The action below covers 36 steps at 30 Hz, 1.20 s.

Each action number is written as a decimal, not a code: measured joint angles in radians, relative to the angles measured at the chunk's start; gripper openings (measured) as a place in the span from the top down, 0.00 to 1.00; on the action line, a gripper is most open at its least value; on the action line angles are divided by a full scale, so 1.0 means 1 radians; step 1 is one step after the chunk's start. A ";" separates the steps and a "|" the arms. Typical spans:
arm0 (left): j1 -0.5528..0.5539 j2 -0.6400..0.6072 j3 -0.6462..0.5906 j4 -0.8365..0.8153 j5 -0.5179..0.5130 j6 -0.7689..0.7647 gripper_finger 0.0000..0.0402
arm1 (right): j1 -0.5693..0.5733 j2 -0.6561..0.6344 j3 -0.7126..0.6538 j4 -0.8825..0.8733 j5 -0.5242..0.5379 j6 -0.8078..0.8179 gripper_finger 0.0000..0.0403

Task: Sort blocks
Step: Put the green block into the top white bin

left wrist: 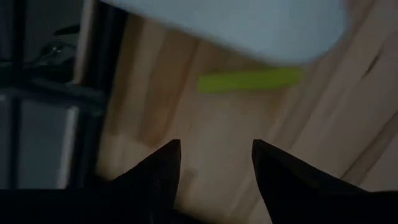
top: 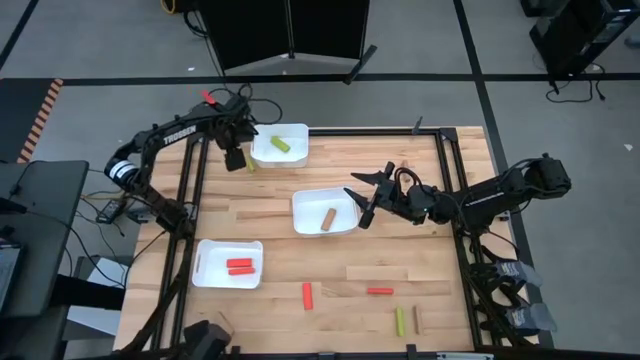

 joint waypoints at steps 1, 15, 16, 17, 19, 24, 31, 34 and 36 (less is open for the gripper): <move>-0.001 0.011 0.000 0.009 0.007 -0.018 0.48 | 0.001 0.000 0.000 0.000 0.000 0.002 0.44; 0.017 0.075 0.000 0.039 0.070 -0.189 0.36 | 0.013 0.000 0.000 0.000 0.000 -0.001 0.46; 0.027 0.075 0.000 0.044 0.090 -0.214 0.38 | 0.013 0.000 0.000 0.000 0.000 -0.001 0.46; 0.035 0.075 0.000 0.052 0.103 -0.244 0.40 | 0.012 0.000 0.000 0.000 0.000 -0.001 0.46; 0.050 0.075 0.000 0.075 0.116 -0.301 0.46 | 0.011 0.000 0.000 0.000 0.000 -0.001 0.46; 0.067 0.075 0.000 0.045 0.124 -0.359 0.65 | 0.011 0.000 0.000 0.000 0.000 -0.001 0.47; 0.068 0.075 0.000 0.009 0.165 -0.358 0.87 | 0.006 0.000 0.000 -0.001 0.000 -0.005 0.47; 0.067 0.075 0.000 0.004 0.183 -0.350 0.95 | 0.005 0.000 0.000 -0.004 0.000 -0.005 0.47; 0.068 0.075 0.000 0.006 0.189 -0.349 0.98 | 0.005 0.000 0.000 -0.005 0.000 -0.005 0.47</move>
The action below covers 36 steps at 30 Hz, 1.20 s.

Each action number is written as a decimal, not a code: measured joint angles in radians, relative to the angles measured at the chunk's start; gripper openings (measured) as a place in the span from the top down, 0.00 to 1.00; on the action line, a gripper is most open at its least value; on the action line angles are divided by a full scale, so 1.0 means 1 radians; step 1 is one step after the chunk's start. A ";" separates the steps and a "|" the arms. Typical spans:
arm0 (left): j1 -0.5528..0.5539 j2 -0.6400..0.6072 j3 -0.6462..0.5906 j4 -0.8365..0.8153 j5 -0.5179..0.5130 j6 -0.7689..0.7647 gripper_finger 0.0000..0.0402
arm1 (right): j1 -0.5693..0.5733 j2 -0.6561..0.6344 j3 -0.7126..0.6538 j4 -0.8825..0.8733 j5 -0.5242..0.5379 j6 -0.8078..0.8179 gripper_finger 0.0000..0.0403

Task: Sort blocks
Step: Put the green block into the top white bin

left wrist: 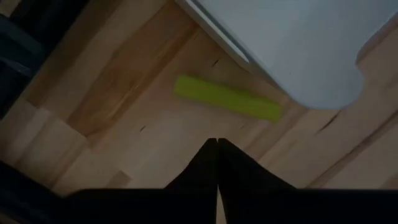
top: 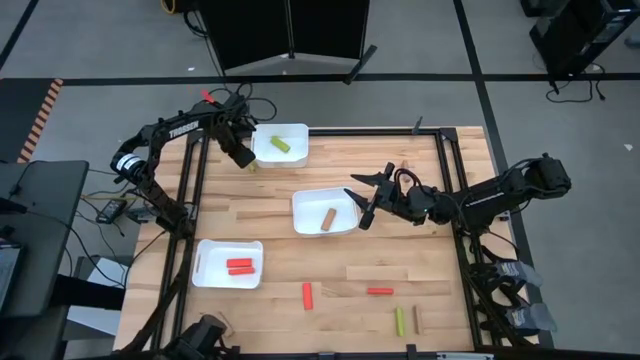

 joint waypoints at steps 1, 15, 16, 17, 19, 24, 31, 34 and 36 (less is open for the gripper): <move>0.000 0.000 0.000 0.000 0.003 0.002 0.98 | 0.000 0.000 0.000 0.000 0.000 0.000 0.47; 0.000 -0.001 -0.013 0.037 0.004 0.025 0.94 | 0.000 0.000 0.000 -0.003 0.000 0.000 0.48; 0.000 -0.001 -0.022 0.045 0.003 0.028 0.92 | 0.000 0.000 0.000 -0.003 0.000 0.000 0.48; 0.000 -0.001 -0.031 0.054 0.002 0.031 0.90 | 0.000 0.000 0.000 -0.003 0.000 0.000 0.48; 0.000 -0.001 -0.050 0.088 0.000 0.027 0.85 | 0.000 0.000 0.000 -0.004 0.000 0.003 0.48; 0.006 -0.001 -0.079 0.165 -0.027 -0.058 0.80 | 0.000 0.000 0.000 -0.004 0.000 0.003 0.48; 0.041 -0.001 -0.080 0.230 -0.061 -0.119 0.94 | 0.000 0.000 0.000 -0.004 0.000 0.007 0.49; 0.046 -0.001 -0.080 0.256 -0.068 -0.143 0.98 | 0.000 0.000 0.000 -0.004 0.000 0.006 0.49; 0.045 -0.001 -0.080 0.266 -0.068 -0.159 0.98 | 0.000 0.000 0.000 -0.004 0.000 0.007 0.49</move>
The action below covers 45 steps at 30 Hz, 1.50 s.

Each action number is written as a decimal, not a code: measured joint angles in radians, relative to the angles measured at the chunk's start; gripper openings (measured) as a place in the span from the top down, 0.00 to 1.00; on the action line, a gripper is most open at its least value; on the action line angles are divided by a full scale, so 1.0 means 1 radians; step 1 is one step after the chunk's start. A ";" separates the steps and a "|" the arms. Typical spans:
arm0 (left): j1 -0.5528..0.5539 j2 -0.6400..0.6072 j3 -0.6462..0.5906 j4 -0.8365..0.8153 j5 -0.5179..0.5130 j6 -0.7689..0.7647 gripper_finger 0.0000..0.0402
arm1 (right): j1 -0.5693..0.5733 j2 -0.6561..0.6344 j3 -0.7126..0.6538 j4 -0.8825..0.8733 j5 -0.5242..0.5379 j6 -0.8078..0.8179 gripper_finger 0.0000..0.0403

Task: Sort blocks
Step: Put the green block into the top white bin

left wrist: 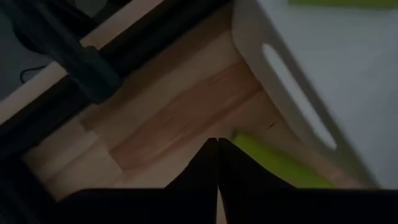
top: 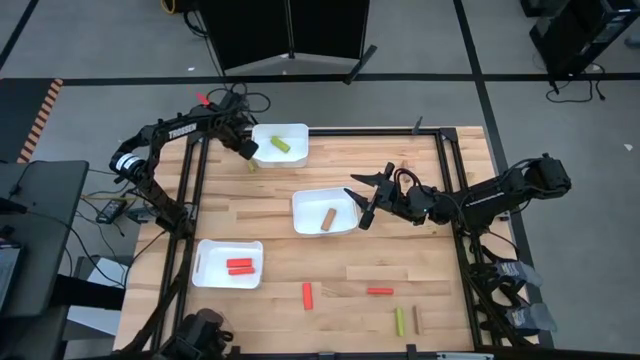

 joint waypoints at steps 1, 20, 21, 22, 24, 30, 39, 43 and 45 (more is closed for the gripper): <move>0.000 0.000 0.000 0.003 0.000 0.000 0.97 | 0.000 0.000 0.000 0.000 0.000 0.000 0.49; -0.063 0.000 0.000 -0.148 -0.044 0.369 0.76 | -0.009 0.000 0.000 0.000 0.000 0.000 0.49; -0.070 0.000 0.000 -0.151 -0.044 0.384 0.73 | -0.009 0.000 0.000 0.000 0.000 0.000 0.49; -0.078 0.000 0.000 -0.155 -0.044 0.393 0.70 | -0.009 0.000 0.000 0.000 0.000 0.000 0.49; -0.091 0.000 0.000 -0.156 -0.043 0.411 0.63 | -0.009 0.000 0.000 -0.002 0.000 0.000 0.49; -0.125 0.000 0.000 -0.181 -0.035 0.507 0.41 | -0.009 0.000 0.000 -0.009 0.000 0.000 0.49; -0.127 0.000 0.000 -0.127 0.030 0.582 0.32 | -0.009 0.001 0.000 -0.018 0.000 0.000 0.49; -0.113 0.000 -0.009 -0.124 0.057 0.620 0.34 | -0.009 0.001 0.000 -0.018 0.000 0.000 0.49; -0.110 0.000 -0.030 -0.114 0.057 0.631 0.34 | -0.009 0.001 0.000 -0.018 0.000 0.000 0.49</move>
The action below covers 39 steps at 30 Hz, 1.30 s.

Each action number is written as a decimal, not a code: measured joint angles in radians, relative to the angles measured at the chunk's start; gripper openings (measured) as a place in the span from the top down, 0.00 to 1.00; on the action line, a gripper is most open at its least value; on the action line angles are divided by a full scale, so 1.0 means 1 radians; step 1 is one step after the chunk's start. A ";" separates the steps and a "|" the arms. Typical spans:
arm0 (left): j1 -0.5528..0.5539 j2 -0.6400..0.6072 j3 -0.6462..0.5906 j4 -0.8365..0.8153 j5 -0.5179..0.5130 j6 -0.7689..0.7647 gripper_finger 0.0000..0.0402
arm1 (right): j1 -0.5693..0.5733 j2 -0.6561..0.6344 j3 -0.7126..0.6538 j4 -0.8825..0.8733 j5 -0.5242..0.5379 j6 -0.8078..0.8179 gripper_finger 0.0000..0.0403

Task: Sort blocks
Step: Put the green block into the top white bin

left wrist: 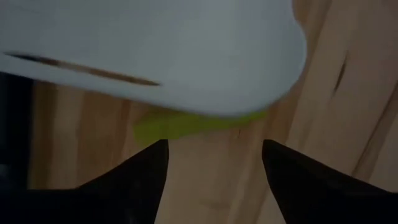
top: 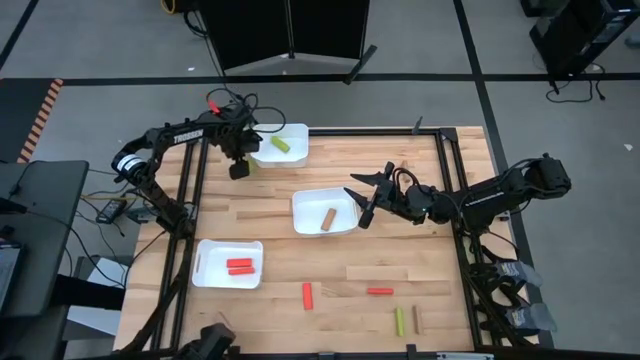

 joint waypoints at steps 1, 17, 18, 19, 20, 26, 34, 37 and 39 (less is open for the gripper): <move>0.000 0.000 -0.011 0.013 0.000 0.002 0.34 | 0.000 0.000 0.000 0.000 0.000 0.000 0.49; -0.001 0.000 -0.045 0.095 -0.026 0.001 0.34 | -0.003 0.000 0.000 -0.005 0.000 0.008 0.49; -0.001 0.000 -0.045 0.095 -0.026 -0.002 0.34 | -0.003 0.000 0.000 -0.005 0.000 0.008 0.49; -0.001 0.000 -0.045 0.095 -0.026 -0.004 0.34 | -0.003 0.000 0.000 -0.005 0.000 0.008 0.49; -0.001 0.000 -0.045 0.095 -0.026 -0.008 0.34 | -0.003 0.001 0.000 -0.006 0.000 0.008 0.49; -0.001 0.000 -0.045 0.083 -0.032 -0.053 0.33 | -0.004 0.000 0.000 -0.006 0.000 0.008 0.49; -0.001 -0.024 -0.045 0.076 -0.035 -0.035 0.32 | -0.005 0.001 0.000 -0.006 0.000 0.007 0.49; 0.001 -0.049 -0.045 0.090 -0.025 -0.035 0.34 | -0.005 0.001 0.000 -0.006 0.000 0.005 0.49; 0.006 -0.062 -0.045 0.083 0.001 -0.036 0.36 | -0.005 0.000 0.000 -0.006 0.000 0.005 0.49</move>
